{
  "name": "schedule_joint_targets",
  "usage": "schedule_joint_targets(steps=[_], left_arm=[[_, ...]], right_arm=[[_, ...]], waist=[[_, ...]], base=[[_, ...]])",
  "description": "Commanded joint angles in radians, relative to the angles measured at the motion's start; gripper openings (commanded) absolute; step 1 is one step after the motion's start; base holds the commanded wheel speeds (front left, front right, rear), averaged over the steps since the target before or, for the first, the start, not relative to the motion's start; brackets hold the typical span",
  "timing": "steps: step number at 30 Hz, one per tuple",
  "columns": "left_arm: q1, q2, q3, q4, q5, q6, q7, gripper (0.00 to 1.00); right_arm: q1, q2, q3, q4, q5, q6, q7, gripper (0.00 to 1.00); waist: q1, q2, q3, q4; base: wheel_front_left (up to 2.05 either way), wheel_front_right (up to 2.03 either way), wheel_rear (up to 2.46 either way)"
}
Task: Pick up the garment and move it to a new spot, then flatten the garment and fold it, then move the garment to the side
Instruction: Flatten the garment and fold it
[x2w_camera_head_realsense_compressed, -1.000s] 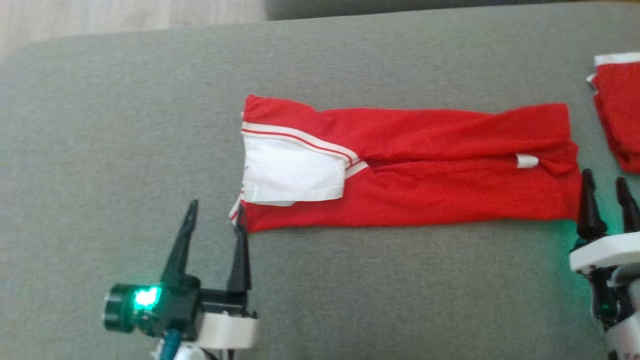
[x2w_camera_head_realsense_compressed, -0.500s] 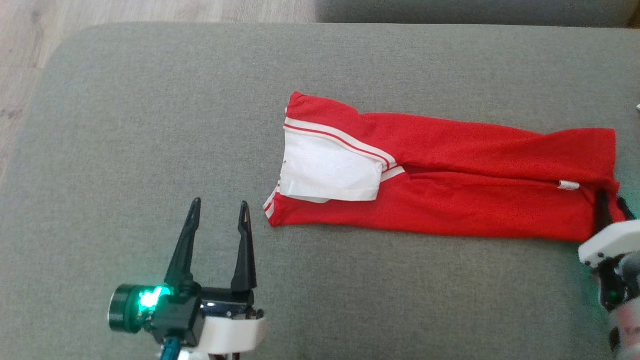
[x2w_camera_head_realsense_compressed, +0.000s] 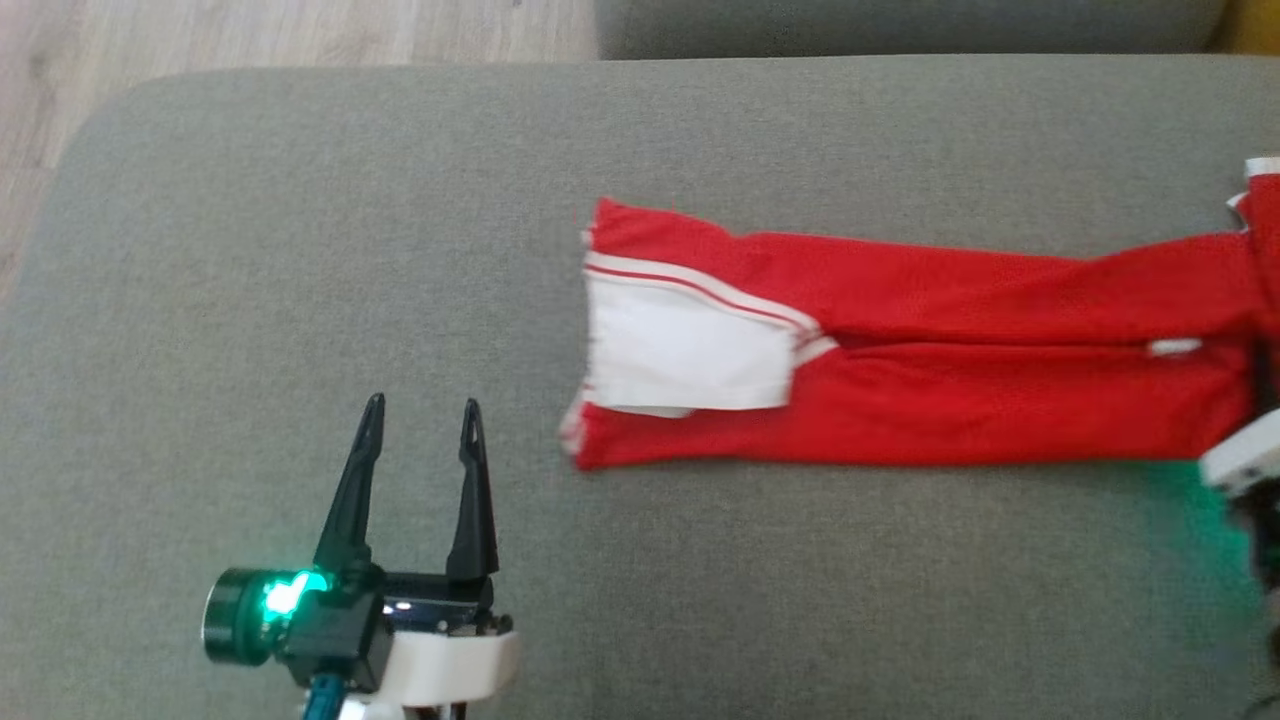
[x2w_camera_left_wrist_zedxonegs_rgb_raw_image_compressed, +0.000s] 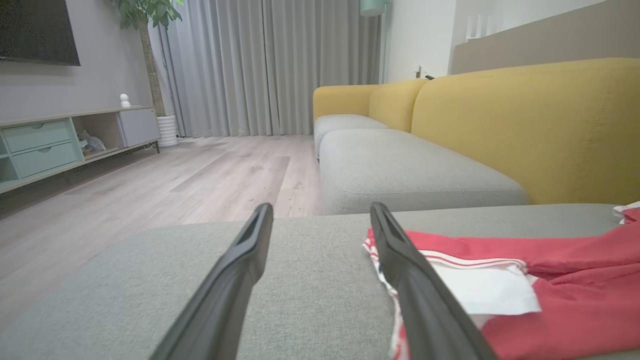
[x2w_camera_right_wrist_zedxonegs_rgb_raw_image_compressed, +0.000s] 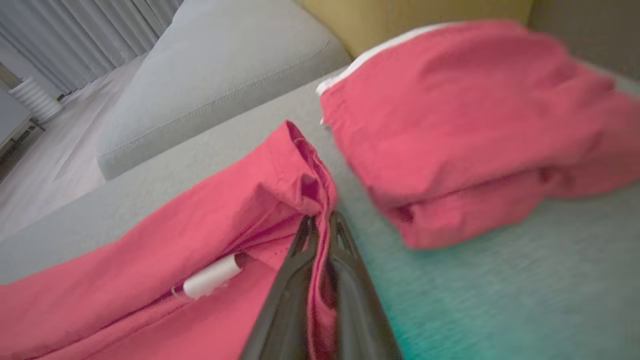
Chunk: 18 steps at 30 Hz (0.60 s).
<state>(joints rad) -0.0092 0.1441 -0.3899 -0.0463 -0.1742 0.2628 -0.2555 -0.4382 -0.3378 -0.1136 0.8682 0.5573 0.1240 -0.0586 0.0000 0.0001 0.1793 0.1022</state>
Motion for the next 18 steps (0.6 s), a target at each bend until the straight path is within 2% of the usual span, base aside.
schedule_joint_targets(steps=[1,5,8,13,16,18], left_arm=[[-0.001,-0.005,0.044,-0.029,0.01,-0.006,-0.006,1.0],[0.009,-0.02,0.075,-0.031,0.02,-0.029,-0.006,1.0],[0.011,-0.035,0.091,-0.031,0.025,-0.045,-0.006,1.0],[0.009,-0.056,0.108,-0.024,0.038,-0.068,-0.006,1.0],[0.013,-0.064,0.113,-0.011,0.043,-0.083,-0.006,1.0],[0.009,-0.07,0.112,-0.003,0.046,-0.093,-0.006,1.0]], right_arm=[[-0.004,-0.057,0.003,-0.047,0.009,0.007,-0.012,0.0],[-0.015,-0.097,-0.017,-0.165,0.065,0.007,0.012,0.0],[-0.012,-0.076,0.001,-0.313,0.119,0.007,0.057,0.0],[0.02,0.024,0.091,-0.591,0.184,0.007,0.151,0.0],[0.028,0.106,0.181,-0.681,0.168,0.007,0.195,0.0],[0.024,0.161,0.246,-0.697,0.161,0.007,0.217,0.0]], waist=[[0.0,-0.0001,-0.002,-0.007],[0.0,-0.0001,-0.006,-0.031],[0.0,-0.0001,-0.009,-0.043],[0.0,-0.0001,-0.016,-0.049],[0.0,-0.0001,-0.02,-0.042],[0.0,-0.0001,-0.02,-0.028]], base=[[0.0,0.0,0.0],[0.0,0.0,0.0],[0.0,0.0,0.0],[0.0,0.0,0.0],[0.0,0.0,0.0],[0.0,0.0,0.0]])
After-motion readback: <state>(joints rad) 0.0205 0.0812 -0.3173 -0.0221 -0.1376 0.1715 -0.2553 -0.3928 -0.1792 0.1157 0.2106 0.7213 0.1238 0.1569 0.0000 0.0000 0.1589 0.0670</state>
